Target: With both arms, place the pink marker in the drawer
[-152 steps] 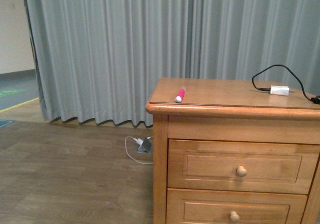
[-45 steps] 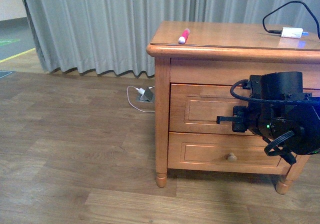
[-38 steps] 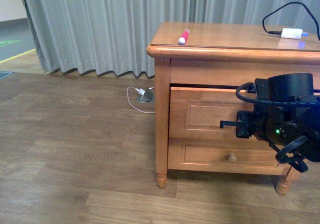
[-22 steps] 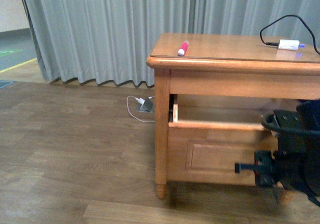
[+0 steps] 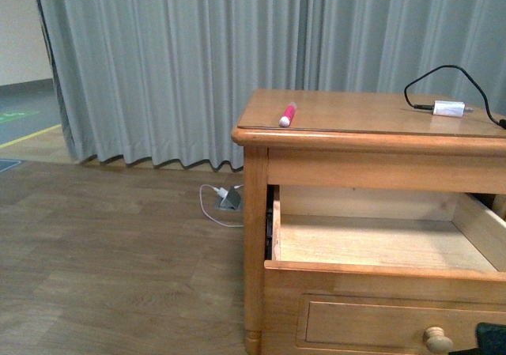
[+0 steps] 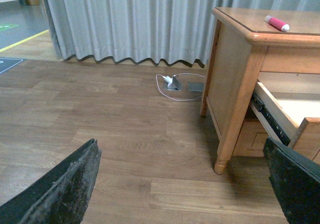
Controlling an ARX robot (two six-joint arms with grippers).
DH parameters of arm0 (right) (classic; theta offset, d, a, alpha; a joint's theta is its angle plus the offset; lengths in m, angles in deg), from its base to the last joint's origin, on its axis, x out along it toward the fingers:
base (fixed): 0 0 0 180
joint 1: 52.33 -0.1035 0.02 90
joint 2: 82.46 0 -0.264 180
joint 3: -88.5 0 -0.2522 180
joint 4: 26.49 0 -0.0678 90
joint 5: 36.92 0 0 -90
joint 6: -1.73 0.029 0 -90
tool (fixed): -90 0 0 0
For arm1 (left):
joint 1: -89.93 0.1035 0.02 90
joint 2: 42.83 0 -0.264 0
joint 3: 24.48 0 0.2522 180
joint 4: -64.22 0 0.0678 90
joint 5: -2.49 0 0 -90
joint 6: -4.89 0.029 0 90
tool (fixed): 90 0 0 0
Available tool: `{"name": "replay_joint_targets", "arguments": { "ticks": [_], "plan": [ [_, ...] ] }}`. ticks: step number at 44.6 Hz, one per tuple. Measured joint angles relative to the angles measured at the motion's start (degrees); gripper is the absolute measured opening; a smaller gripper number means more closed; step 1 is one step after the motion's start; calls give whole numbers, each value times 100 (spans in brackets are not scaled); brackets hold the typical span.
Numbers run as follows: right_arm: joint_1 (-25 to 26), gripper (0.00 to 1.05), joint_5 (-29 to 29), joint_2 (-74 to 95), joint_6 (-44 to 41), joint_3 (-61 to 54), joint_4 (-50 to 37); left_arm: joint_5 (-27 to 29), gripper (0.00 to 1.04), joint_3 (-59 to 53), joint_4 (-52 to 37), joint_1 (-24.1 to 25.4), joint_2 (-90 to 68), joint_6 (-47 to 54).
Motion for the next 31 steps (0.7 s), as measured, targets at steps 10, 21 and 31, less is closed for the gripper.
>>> {"name": "replay_joint_targets", "arguments": {
  "ticks": [10,21,31],
  "plan": [
    [479,96,-481,-2009,-149,463,1788,0,99,0,0,0,0,0],
    [579,96,-776,-2621,-584,1325,2804,0,99,0,0,0,0,0],
    [518,96,-595,-2664,-728,1252,2669,0,99,0,0,0,0,0]
  ]
}}
